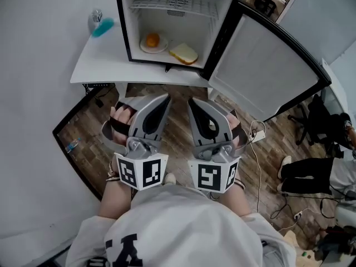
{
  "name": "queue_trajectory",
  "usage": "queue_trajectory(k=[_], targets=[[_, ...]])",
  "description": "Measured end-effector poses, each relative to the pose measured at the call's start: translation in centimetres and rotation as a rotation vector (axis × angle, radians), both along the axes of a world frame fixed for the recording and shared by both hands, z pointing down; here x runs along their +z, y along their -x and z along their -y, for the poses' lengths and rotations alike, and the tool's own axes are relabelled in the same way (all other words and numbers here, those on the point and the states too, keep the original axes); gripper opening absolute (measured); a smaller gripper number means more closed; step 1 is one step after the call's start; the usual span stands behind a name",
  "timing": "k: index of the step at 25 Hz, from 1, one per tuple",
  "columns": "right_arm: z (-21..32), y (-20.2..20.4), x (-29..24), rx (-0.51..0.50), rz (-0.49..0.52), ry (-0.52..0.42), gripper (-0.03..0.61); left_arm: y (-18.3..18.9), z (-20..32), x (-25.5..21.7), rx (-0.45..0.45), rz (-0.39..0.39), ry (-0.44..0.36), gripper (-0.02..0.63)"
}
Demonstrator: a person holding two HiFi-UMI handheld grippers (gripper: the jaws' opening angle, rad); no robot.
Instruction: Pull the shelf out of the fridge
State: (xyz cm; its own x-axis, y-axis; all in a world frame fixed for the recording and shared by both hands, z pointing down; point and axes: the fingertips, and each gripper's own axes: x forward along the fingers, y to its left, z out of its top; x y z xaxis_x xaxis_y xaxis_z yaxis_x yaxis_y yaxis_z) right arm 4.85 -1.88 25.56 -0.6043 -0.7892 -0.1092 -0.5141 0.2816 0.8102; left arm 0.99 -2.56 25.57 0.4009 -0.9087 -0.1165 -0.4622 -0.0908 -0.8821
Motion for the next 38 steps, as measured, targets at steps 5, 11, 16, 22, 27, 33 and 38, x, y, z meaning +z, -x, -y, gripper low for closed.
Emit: queue_trajectory(k=[5,11,16,22,27,33,38], targets=[[1.6,0.0,0.1,-0.005,0.005,0.005,0.029,-0.1,1.5,0.1,0.002,0.005,0.007,0.008],[2.6,-0.6,0.0,-0.011,0.012,0.007,0.029,-0.8,2.7,-0.2,0.003,0.010,0.001,0.008],[3.5,-0.8,0.3,-0.028,0.013,0.011,0.029,-1.0,3.5,0.4,-0.008,0.013,0.012,0.008],[5.0,-0.2,0.8,-0.044,0.010,0.022,0.029,-0.4,5.0,0.9,-0.023,0.015,0.024,0.008],[7.3,0.1,0.7,-0.032,0.007,0.010,0.029,0.1,7.3,0.9,-0.019,0.010,0.013,0.008],[11.0,0.7,0.2,-0.013,0.012,-0.007,0.029,0.8,11.2,0.3,-0.003,-0.004,-0.009,0.008],[15.1,1.7,0.1,0.004,0.008,-0.016,0.029,1.7,15.5,0.8,0.014,-0.003,0.000,0.008]])
